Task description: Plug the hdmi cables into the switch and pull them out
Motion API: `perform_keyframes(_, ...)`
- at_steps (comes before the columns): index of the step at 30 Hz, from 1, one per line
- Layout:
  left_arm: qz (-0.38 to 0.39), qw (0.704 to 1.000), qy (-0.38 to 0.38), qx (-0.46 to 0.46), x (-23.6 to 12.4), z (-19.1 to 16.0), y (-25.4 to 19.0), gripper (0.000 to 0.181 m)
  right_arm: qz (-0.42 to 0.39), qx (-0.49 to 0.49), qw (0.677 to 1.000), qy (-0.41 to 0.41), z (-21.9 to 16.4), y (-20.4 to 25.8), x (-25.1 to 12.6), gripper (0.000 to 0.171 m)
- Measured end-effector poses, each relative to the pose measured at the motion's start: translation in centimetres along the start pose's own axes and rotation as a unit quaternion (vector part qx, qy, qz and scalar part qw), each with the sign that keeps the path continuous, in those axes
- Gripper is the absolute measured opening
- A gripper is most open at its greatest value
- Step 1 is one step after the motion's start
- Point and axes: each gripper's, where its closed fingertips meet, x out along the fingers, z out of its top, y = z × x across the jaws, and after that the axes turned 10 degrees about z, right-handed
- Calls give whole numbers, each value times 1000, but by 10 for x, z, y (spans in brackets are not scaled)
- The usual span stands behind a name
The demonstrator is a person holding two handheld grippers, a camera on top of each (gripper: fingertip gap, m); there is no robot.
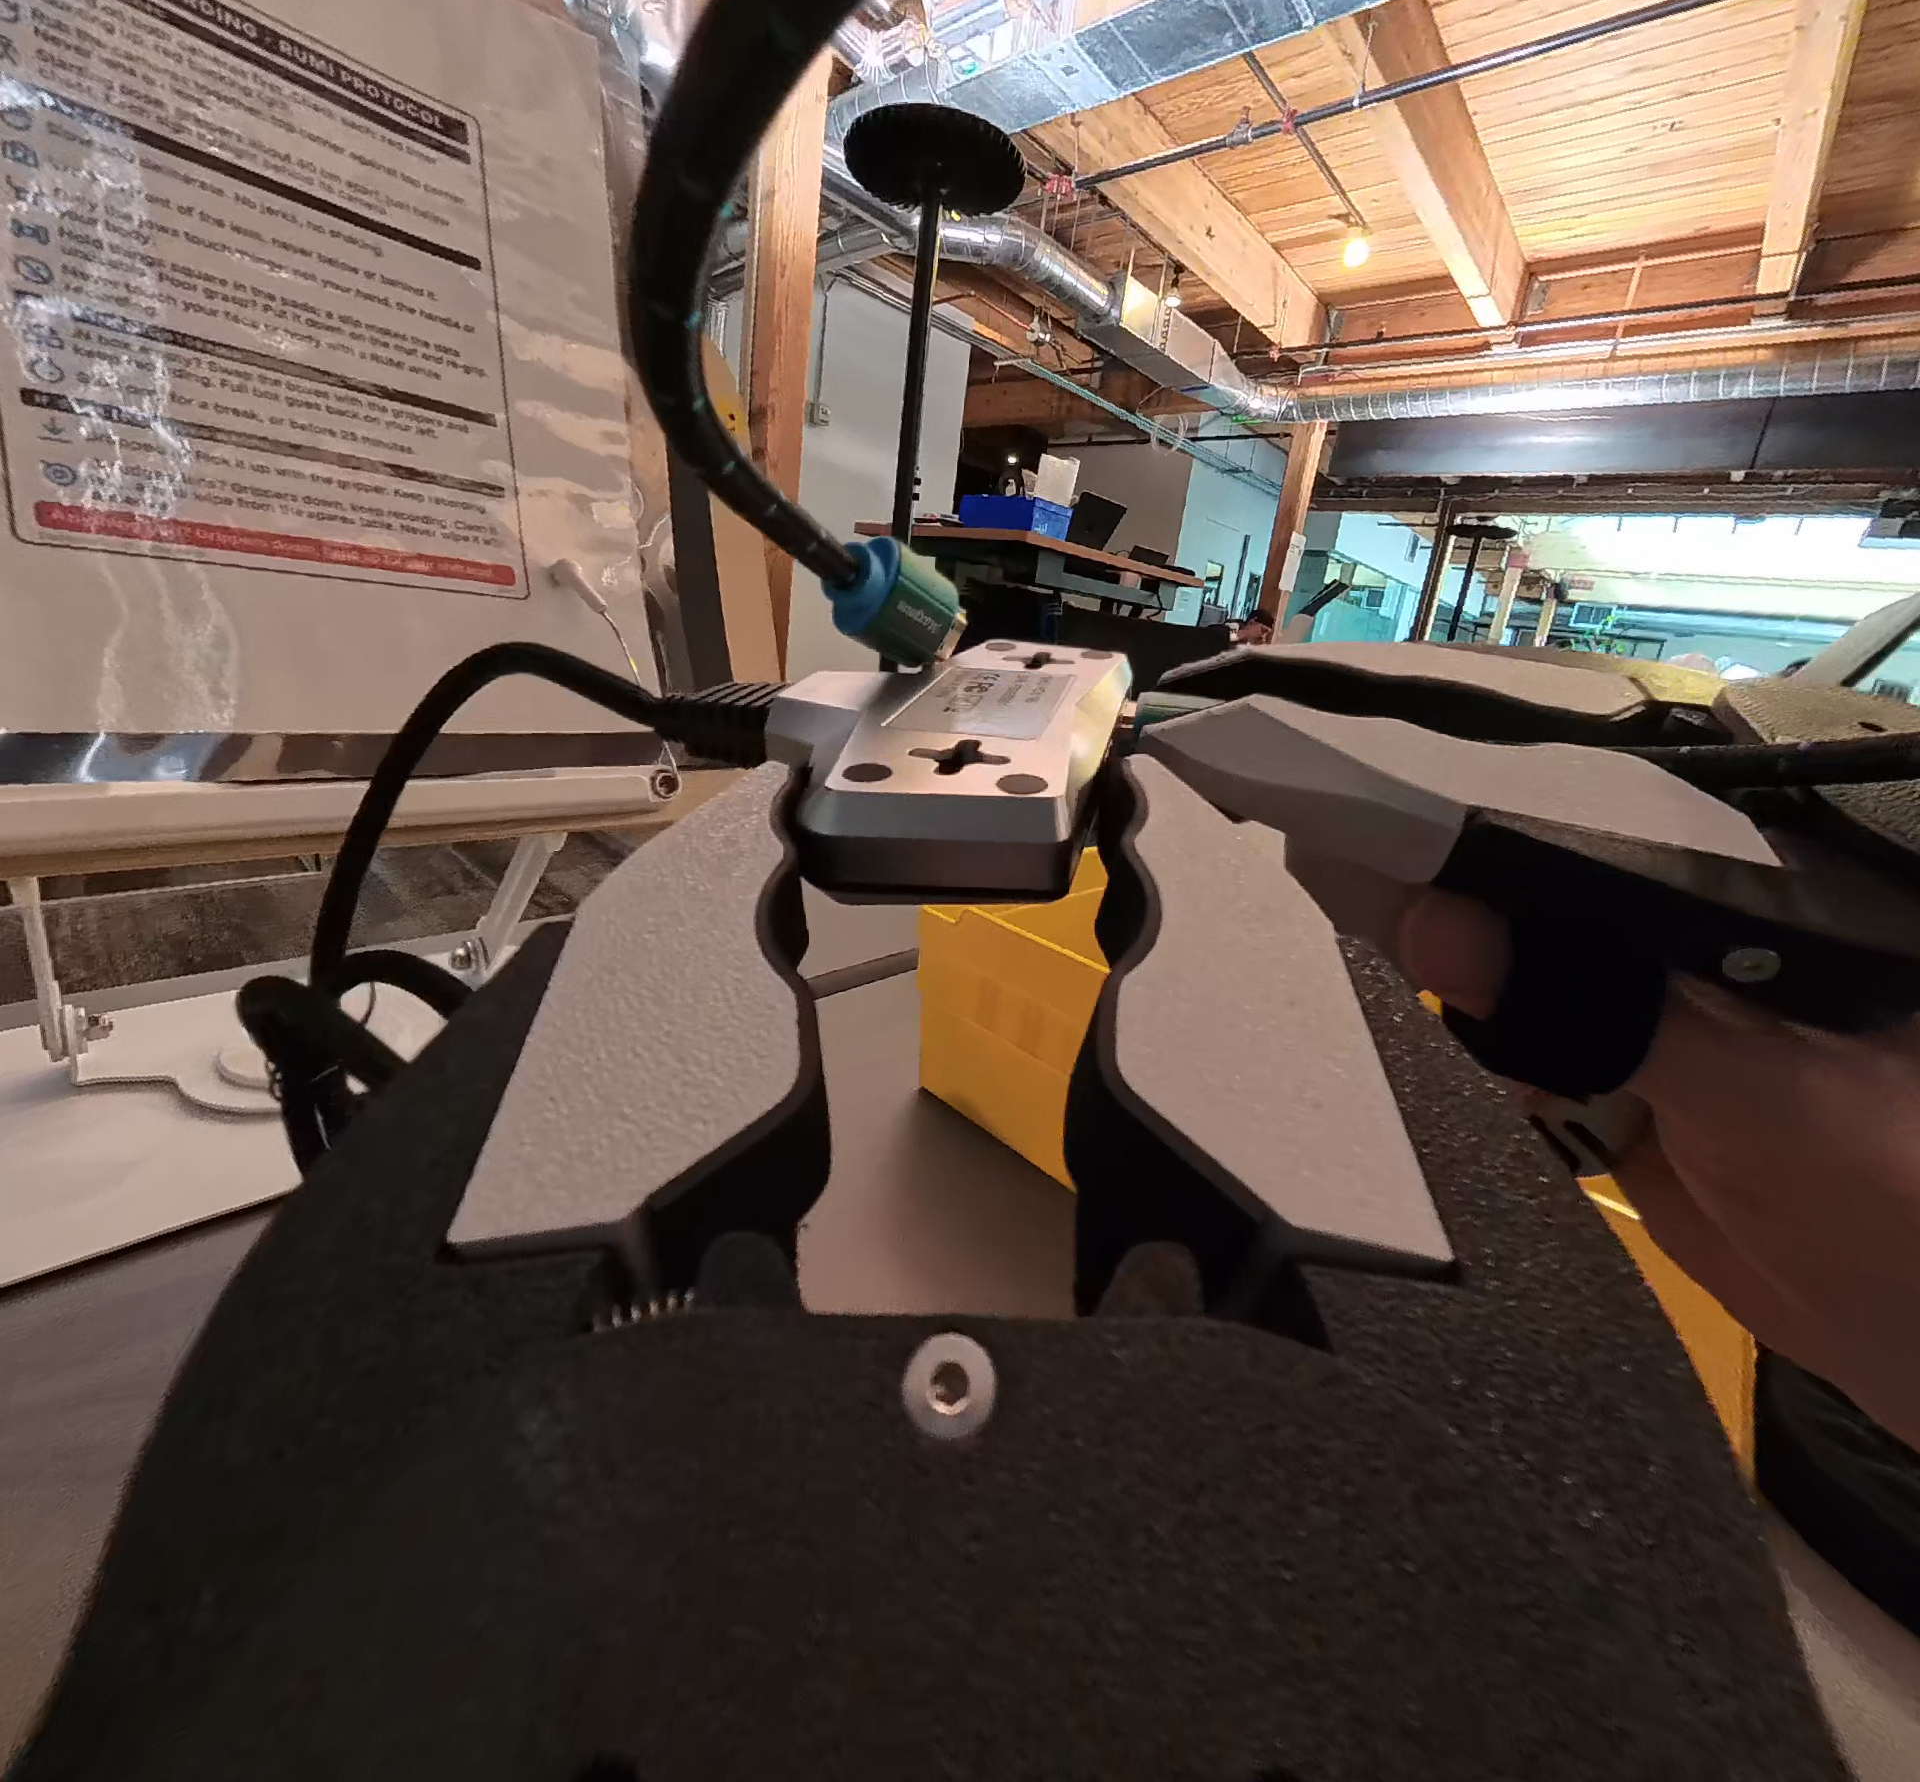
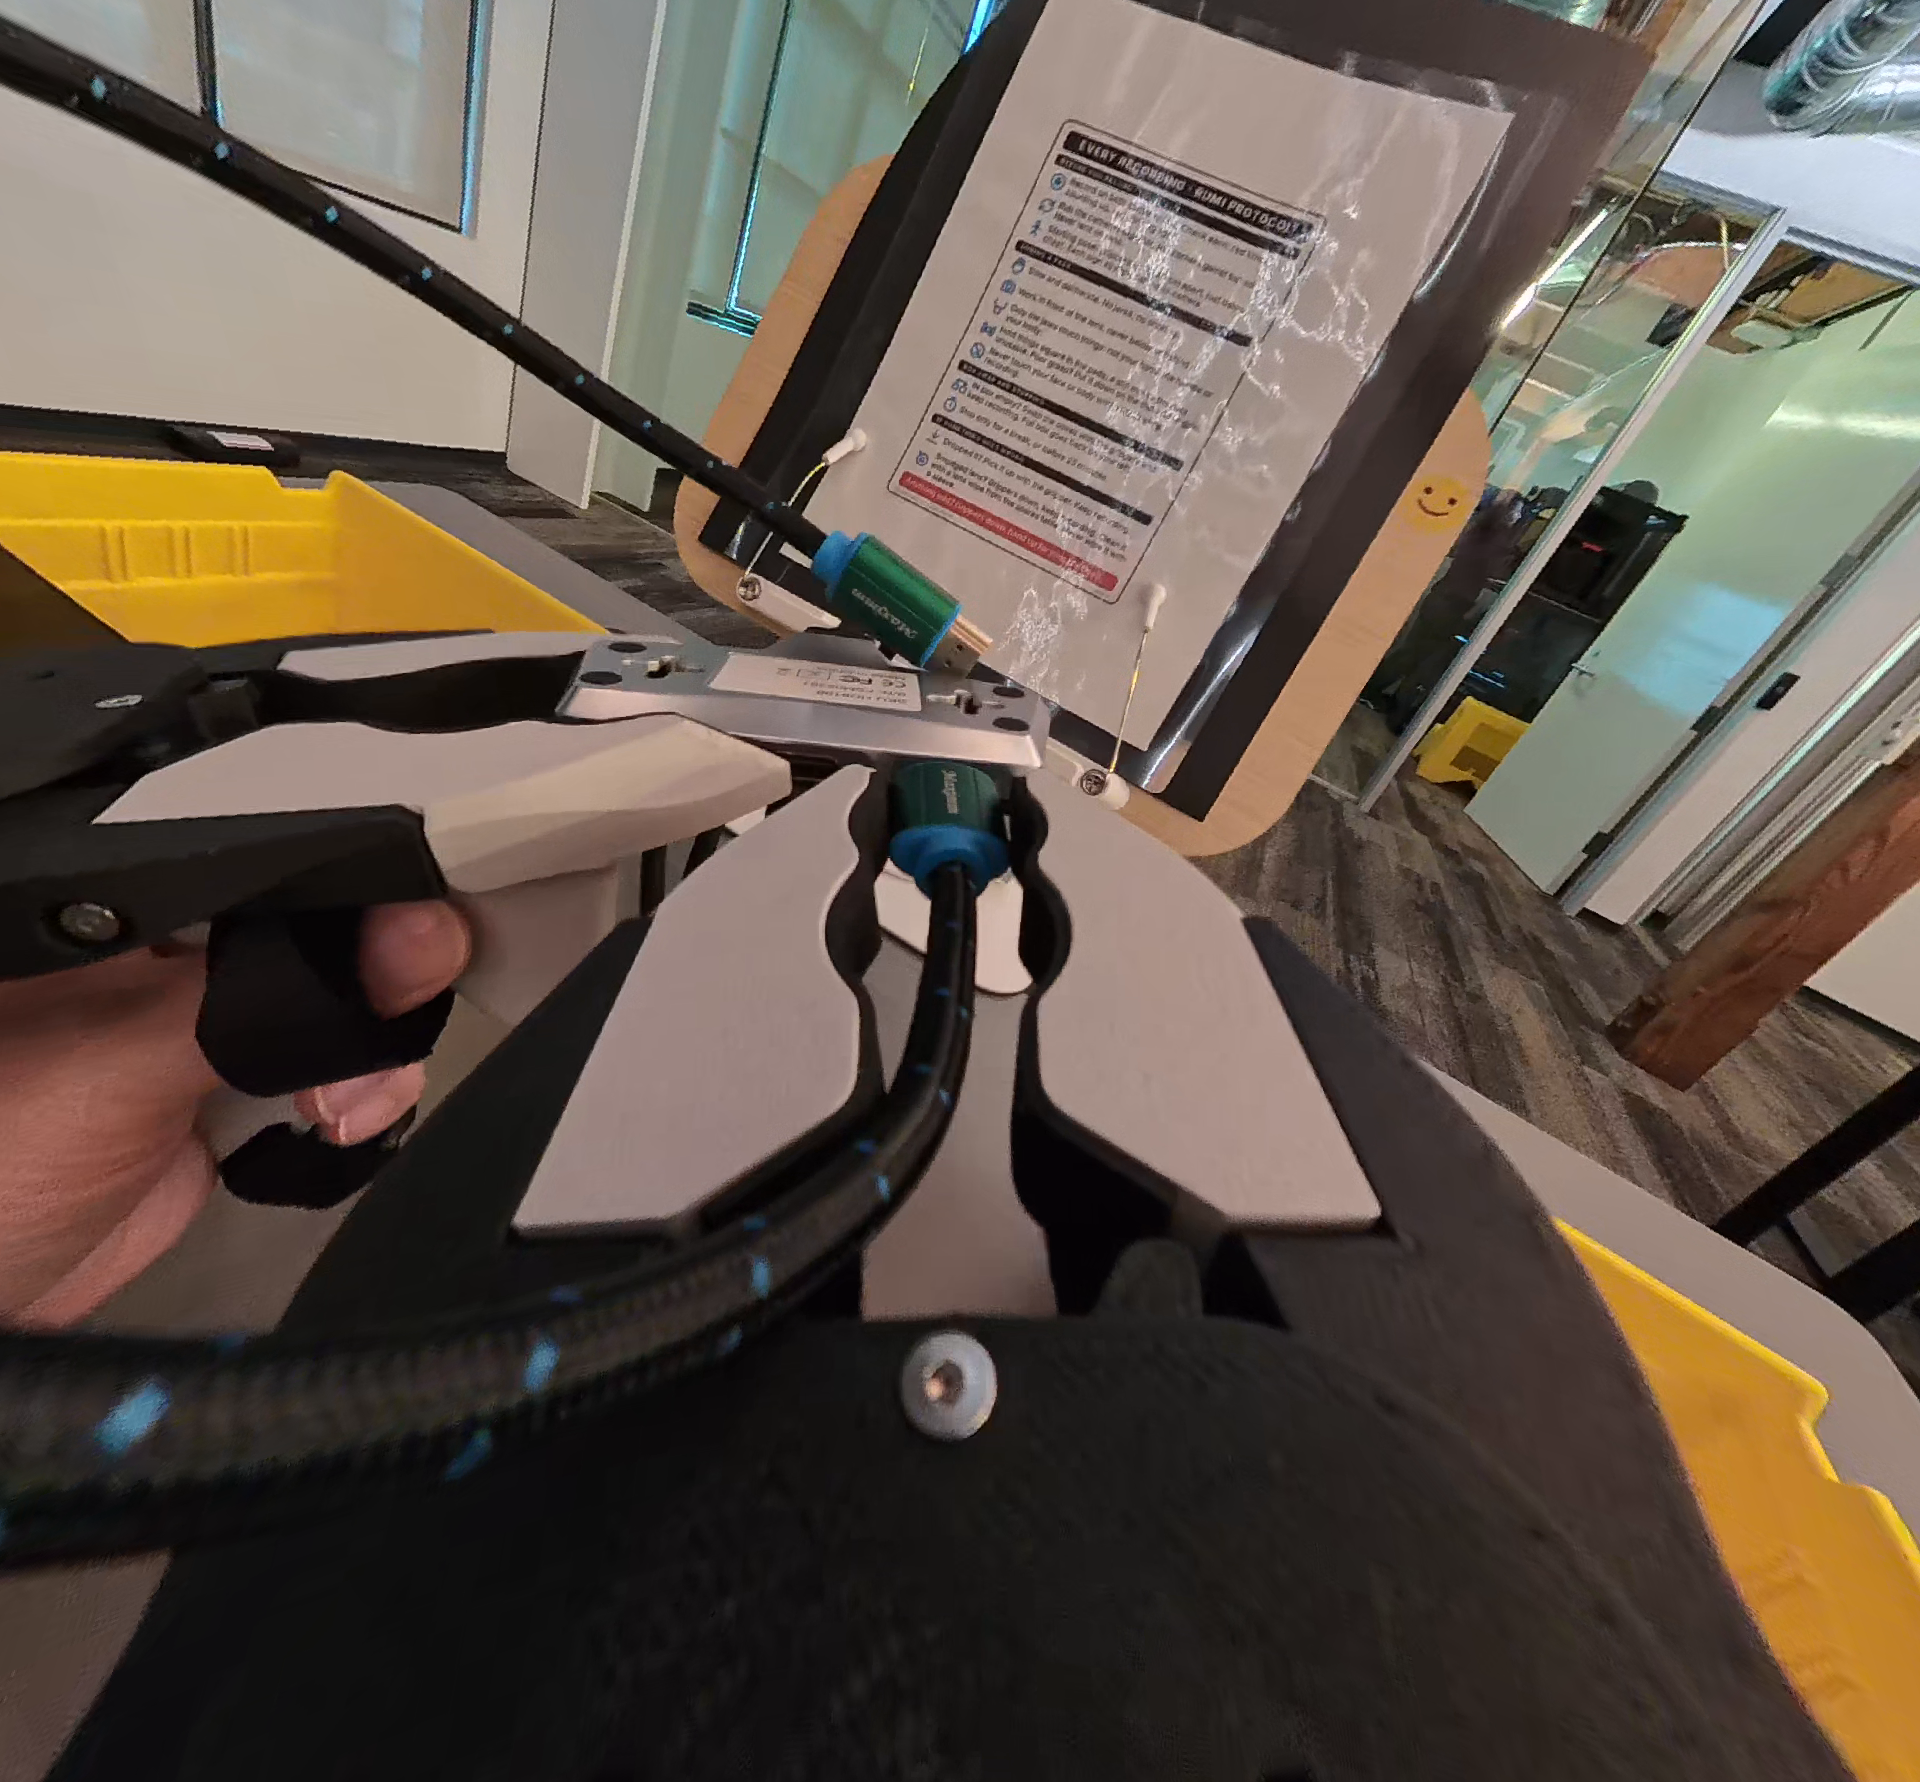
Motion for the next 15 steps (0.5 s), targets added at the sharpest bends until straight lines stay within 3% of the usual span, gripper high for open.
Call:
perform_keyframes(3, 0, 1000, -3, -7, 0, 0, 2, 54, 5, 22, 1000, 4, -3, 4, 4, 29)
perform_keyframes(6, -6, 1000, -9, -3, -2, 2, 0, 54, -2, 49, 999, 12, -11, 2, 5, 21)
perform_keyframes(8, -19, 1000, -18, -12, -4, 5, -6, 54, -12, 38, 999, -28, -2, 3, -1, 21)
perform_keyframes(15, -14, 1000, -10, -15, -3, 6, -5, 54, -48, 7, 998, -39, 5, 3, -7, 28)
